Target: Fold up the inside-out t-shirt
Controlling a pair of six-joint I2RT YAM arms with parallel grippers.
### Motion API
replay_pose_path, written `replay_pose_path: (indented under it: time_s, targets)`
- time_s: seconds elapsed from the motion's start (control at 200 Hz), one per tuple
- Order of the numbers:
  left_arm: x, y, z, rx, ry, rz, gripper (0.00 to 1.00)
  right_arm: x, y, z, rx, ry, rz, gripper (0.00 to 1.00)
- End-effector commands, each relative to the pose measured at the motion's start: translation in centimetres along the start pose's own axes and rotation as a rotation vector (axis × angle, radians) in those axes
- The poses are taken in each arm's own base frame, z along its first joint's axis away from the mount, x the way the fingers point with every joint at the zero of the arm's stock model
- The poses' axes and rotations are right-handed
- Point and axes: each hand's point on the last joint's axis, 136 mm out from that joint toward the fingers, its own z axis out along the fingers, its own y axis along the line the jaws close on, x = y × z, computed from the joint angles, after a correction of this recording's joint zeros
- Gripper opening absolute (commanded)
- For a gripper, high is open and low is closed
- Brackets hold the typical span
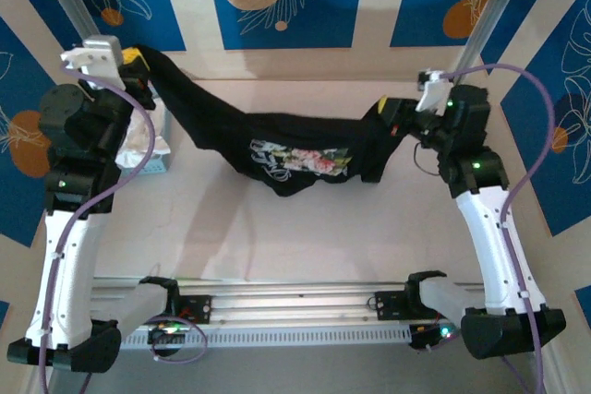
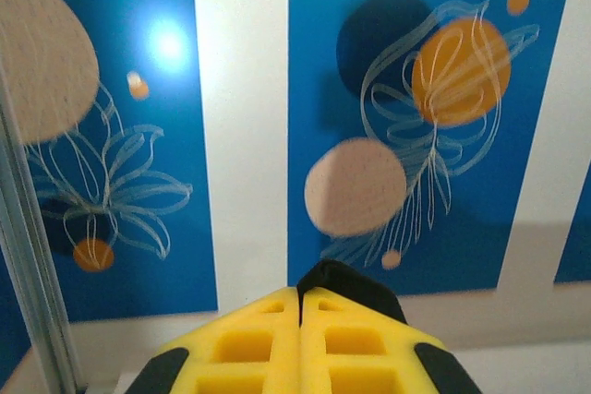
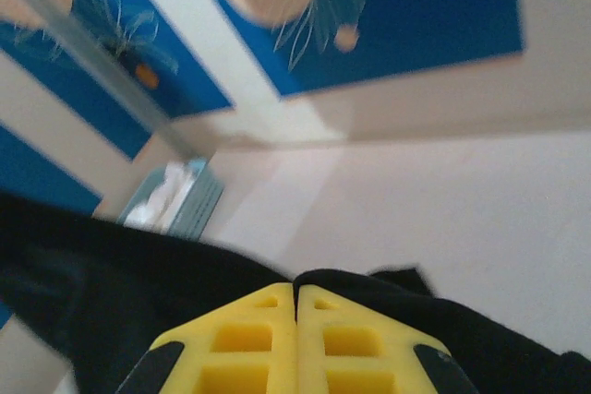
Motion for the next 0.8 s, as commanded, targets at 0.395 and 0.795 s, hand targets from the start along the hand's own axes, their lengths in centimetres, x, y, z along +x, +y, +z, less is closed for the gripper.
replay_pose_path:
  time_s: [0.395,0.795]
  targets:
    - [13.5,2.8,0.9,-0.088,0.343,0.123,0.00,13.9,-9.9,9.3,0.167,0.423,0.266,0.19]
    - [18.5,1.5,0.6,-0.010,0.421,0.079,0.00,21.9,-11.4,7.5,0.280,0.655,0.242,0.42]
